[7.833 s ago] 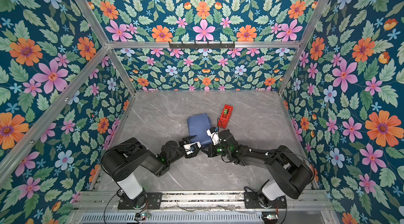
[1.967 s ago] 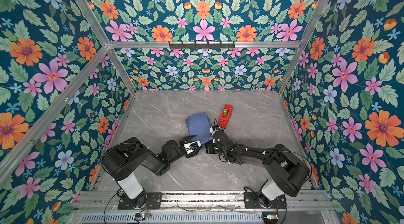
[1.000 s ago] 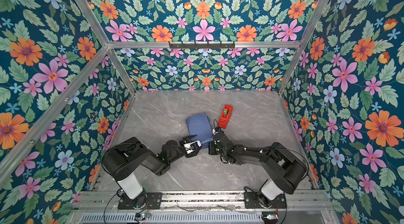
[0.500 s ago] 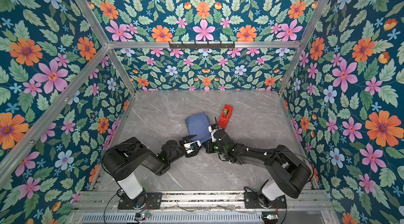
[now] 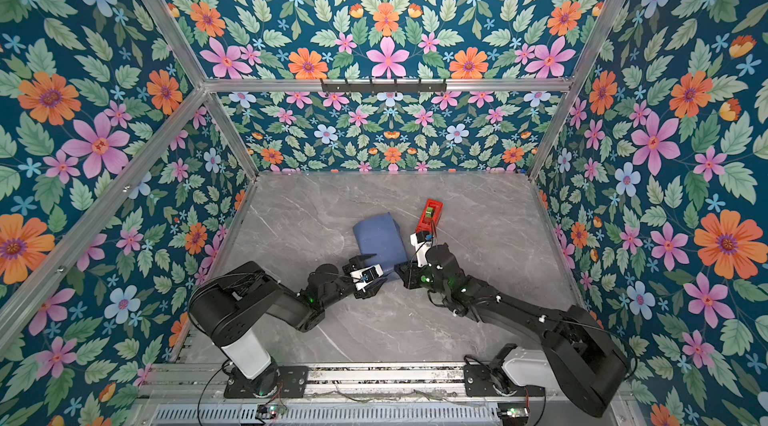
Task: Wrap the gift box in paper
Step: 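Release the box and draw both grippers back from the wrapped box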
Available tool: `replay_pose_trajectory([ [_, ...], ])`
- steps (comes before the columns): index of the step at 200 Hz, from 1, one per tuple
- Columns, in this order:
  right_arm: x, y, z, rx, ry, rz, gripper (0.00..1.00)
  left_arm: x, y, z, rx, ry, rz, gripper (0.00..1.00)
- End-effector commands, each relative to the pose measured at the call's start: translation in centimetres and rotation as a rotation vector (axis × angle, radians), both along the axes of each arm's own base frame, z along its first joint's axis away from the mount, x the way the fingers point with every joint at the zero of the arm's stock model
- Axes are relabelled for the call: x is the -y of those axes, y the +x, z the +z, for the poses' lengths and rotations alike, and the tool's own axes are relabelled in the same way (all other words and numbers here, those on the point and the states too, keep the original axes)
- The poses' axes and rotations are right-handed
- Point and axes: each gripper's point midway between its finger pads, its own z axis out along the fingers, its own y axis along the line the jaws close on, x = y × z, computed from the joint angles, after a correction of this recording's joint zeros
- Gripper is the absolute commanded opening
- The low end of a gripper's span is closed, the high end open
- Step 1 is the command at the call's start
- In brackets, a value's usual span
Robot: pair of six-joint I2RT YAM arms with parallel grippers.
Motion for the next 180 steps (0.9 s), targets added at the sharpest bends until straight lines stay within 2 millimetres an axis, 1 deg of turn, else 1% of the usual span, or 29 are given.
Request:
replay_pose_trajectory([
  [1,2.6,0.2,-0.5,-0.010,-0.089,-0.060,0.26,0.6,-0.4,1.6,-0.022,-0.071,-0.029,0.88],
  [19,4.9,1.0,-0.3,-0.031,-0.144,-0.126,0.34,0.6,-0.7,3.4,-0.030,-0.137,-0.033,0.92],
  [42,6.7,2.3,0.1,-0.054,-0.174,-0.176,0.46,-0.3,-1.3,6.1,-0.057,-0.263,-0.014,0.96],
  [56,7.0,3.0,0.3,-0.054,-0.200,-0.187,0.51,-1.7,-1.5,7.8,-0.083,-0.358,0.041,0.97],
  [64,6.9,3.4,0.4,-0.051,-0.213,-0.185,0.57,-2.8,-1.3,8.6,-0.106,-0.415,0.091,0.97],
  [70,6.8,3.7,0.4,-0.053,-0.222,-0.186,0.64,-3.6,-1.1,9.0,-0.132,-0.456,0.132,0.98],
  [75,6.8,4.0,0.4,-0.056,-0.228,-0.186,0.69,-4.4,-0.8,9.3,-0.162,-0.490,0.180,0.98],
  [92,6.3,5.0,0.5,-0.070,-0.245,-0.185,0.79,-6.6,0.5,8.8,-0.296,-0.550,0.331,0.98],
  [100,6.1,5.5,0.5,-0.078,-0.254,-0.186,0.83,-7.6,1.1,7.7,-0.378,-0.548,0.417,0.97],
  [102,6.1,5.6,0.4,-0.082,-0.257,-0.189,0.84,-7.8,1.3,7.8,-0.390,-0.558,0.433,0.97],
  [111,5.9,6.2,0.3,-0.096,-0.268,-0.194,0.89,-9.0,1.9,6.7,-0.470,-0.553,0.536,0.97],
  [128,5.3,7.3,-0.2,-0.139,-0.283,-0.188,0.94,-11.4,2.7,5.3,-0.583,-0.550,0.712,0.97],
  [141,4.7,7.9,-0.6,-0.173,-0.285,-0.175,0.97,-12.4,3.0,4.4,-0.679,-0.565,0.783,0.98],
  [157,3.7,8.6,-1.1,-0.211,-0.272,-0.155,0.99,-12.3,3.1,3.9,-0.792,-0.608,0.773,0.99],
  [171,2.7,9.2,-1.3,-0.236,-0.249,-0.132,0.99,-11.3,3.2,3.9,-0.867,-0.658,0.721,0.99],
  [180,1.9,9.5,-1.6,-0.252,-0.232,-0.112,0.99,-10.4,3.3,3.6,-0.912,-0.665,0.695,0.99],
])
